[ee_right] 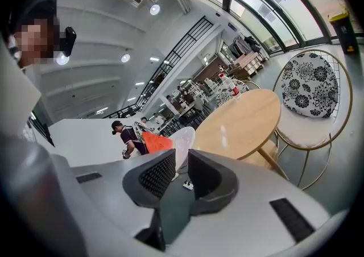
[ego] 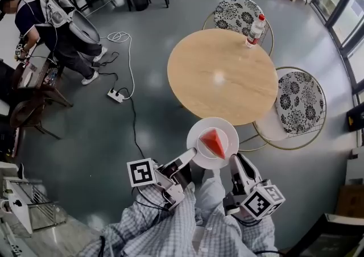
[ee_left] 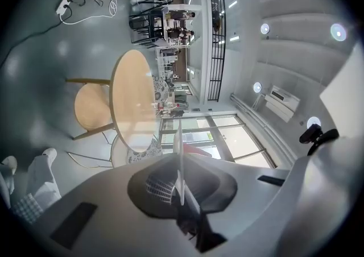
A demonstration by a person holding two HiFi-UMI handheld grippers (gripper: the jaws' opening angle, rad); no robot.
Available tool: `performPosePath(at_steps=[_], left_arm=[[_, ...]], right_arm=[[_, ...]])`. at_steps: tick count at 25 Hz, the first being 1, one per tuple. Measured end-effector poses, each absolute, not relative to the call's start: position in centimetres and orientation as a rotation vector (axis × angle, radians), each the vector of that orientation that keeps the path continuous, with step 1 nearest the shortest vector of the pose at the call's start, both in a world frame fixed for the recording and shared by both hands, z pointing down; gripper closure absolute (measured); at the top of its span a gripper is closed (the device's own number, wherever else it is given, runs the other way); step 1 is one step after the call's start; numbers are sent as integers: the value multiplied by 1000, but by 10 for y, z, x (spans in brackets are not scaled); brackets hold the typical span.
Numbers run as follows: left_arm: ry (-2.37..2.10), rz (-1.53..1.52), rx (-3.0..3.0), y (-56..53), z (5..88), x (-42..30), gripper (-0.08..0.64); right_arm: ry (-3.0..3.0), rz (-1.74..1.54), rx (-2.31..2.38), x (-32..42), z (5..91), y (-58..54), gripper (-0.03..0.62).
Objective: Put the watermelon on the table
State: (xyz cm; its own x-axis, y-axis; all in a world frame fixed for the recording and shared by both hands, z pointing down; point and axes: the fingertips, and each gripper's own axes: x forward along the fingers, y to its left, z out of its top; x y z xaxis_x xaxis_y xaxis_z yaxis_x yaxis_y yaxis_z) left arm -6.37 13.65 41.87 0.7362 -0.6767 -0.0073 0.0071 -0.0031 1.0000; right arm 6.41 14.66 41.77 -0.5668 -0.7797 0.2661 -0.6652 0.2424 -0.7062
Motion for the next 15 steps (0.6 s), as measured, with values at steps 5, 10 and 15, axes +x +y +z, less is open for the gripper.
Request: performPosePath(at_steps=[5, 10, 15], left_arm=[[-599, -603, 1462, 105, 429, -52, 535], [-627, -605, 1444, 70, 447, -40, 535], [-668, -599, 1429, 42, 465, -31, 537]], right_arm=[[2427, -1241, -1376, 75, 426, 110, 515], [2471, -1276, -1366, 88, 442, 73, 515], [2527, -1341, -1336, 96, 462, 40, 515]])
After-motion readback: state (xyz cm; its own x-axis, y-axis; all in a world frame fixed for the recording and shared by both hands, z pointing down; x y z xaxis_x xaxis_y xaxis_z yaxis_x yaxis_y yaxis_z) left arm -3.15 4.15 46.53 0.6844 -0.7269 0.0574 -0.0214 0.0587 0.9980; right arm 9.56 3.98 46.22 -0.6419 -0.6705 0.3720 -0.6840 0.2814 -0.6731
